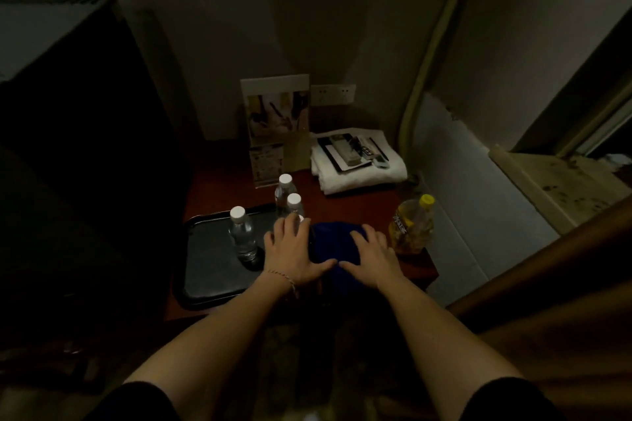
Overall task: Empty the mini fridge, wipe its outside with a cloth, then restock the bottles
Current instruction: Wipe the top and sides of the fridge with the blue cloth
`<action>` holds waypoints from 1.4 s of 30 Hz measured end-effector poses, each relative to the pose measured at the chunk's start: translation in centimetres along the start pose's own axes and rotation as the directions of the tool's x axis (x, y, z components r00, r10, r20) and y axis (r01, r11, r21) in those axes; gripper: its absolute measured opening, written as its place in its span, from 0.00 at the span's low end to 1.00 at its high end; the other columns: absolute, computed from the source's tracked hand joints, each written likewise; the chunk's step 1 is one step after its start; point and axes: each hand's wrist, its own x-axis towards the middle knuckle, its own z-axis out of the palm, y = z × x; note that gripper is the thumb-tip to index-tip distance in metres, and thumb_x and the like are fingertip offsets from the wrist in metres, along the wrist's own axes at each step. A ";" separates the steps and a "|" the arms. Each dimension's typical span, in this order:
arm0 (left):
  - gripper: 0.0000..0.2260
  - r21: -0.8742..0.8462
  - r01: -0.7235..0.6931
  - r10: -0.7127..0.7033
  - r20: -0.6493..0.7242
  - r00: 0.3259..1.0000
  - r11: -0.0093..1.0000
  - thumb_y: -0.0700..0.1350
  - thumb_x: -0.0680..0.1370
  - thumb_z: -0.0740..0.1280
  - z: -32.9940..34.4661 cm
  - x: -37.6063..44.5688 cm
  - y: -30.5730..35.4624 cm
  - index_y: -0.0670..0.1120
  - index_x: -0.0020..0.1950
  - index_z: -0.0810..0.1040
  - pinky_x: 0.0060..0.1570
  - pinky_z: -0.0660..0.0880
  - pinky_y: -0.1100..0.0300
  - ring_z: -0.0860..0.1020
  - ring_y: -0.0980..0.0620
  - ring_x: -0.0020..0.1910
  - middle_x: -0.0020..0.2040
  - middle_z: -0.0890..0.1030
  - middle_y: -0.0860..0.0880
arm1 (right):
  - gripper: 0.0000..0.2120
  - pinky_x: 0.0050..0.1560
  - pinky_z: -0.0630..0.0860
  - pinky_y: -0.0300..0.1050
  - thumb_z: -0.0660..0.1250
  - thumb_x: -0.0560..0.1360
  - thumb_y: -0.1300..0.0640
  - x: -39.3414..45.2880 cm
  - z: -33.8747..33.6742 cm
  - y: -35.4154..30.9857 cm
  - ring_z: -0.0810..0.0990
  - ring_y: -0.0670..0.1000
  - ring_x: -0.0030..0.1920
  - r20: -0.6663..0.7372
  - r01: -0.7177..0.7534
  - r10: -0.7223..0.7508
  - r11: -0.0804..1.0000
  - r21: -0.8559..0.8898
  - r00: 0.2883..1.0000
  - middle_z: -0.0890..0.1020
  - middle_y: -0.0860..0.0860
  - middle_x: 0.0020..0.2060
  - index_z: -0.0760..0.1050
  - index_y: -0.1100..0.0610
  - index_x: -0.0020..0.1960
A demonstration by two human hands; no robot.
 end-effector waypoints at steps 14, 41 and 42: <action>0.48 -0.051 0.069 -0.079 -0.223 0.972 0.996 0.77 0.62 0.66 3.9 2.5 -5.8 0.58 0.75 0.55 0.73 0.54 0.43 0.51 0.46 0.75 0.76 0.54 0.50 | 0.41 0.71 0.55 0.70 0.58 0.78 0.32 9.8 9.1 0.1 0.46 0.69 0.76 0.099 -0.040 0.034 0.997 0.060 0.994 0.40 0.53 0.80 0.34 0.36 0.78; 0.54 0.240 0.089 -0.005 -0.330 0.944 0.967 0.82 0.61 0.59 -21.3 1.4 -10.3 0.55 0.79 0.53 0.72 0.52 0.45 0.49 0.45 0.77 0.79 0.52 0.49 | 0.26 0.68 0.67 0.64 0.69 0.76 0.47 2.8 -18.4 -8.6 0.65 0.61 0.67 -0.358 0.245 -0.149 0.939 0.240 0.922 0.62 0.52 0.62 0.60 0.38 0.69; 0.54 0.246 0.103 -0.006 -0.366 0.931 0.964 0.82 0.61 0.59 -24.1 1.0 -11.5 0.54 0.79 0.54 0.72 0.52 0.45 0.49 0.45 0.77 0.78 0.53 0.48 | 0.26 0.67 0.68 0.64 0.70 0.76 0.47 2.4 -20.0 -10.5 0.66 0.61 0.66 -0.385 0.286 -0.182 0.930 0.232 0.905 0.62 0.52 0.60 0.60 0.37 0.68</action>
